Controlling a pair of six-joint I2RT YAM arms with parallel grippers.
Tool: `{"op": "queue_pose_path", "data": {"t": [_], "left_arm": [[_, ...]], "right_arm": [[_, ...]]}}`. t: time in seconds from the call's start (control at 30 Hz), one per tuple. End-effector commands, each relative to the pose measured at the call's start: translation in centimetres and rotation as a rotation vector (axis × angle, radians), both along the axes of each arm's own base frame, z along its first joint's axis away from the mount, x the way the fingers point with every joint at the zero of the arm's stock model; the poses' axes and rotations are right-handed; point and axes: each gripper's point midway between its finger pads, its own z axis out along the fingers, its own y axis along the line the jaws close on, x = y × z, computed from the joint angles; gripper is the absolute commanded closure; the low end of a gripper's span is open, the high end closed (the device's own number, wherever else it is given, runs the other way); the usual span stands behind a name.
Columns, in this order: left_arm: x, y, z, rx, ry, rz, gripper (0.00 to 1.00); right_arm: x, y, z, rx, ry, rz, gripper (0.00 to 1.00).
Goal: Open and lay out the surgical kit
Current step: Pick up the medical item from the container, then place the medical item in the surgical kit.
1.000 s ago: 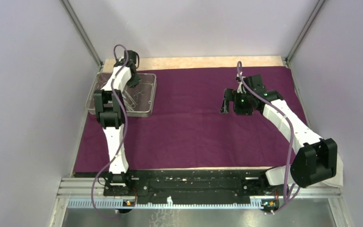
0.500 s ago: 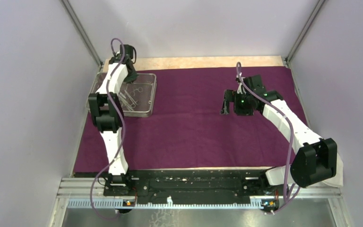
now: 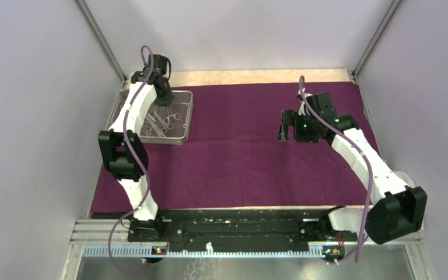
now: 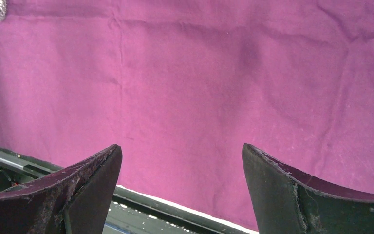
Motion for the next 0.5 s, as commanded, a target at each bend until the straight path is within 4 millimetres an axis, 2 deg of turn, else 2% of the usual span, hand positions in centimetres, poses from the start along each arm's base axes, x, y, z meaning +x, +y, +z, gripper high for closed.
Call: {"op": "queue_pose_path", "data": {"t": [0.0,0.17,0.3,0.47], "left_arm": [[-4.3,-4.1,2.6,-0.052,-0.012,-0.125,0.82],[-8.8,-8.1,1.3,-0.107,0.036,-0.207,0.82],[-12.3,-13.1,-0.2,-0.133,0.072,-0.283,0.82],[-15.4,-18.6,-2.7,-0.114,0.127,-0.341,0.83]], "right_arm": [[-0.7,-1.3,3.0,-0.001,-0.072,-0.065,0.07],[-2.4,-2.8,4.7,-0.039,-0.107,-0.091,0.07],[-4.1,-3.6,6.2,-0.044,-0.136,-0.094,0.06],[-6.0,-3.5,8.2,-0.004,-0.179,-0.061,0.03]]}}
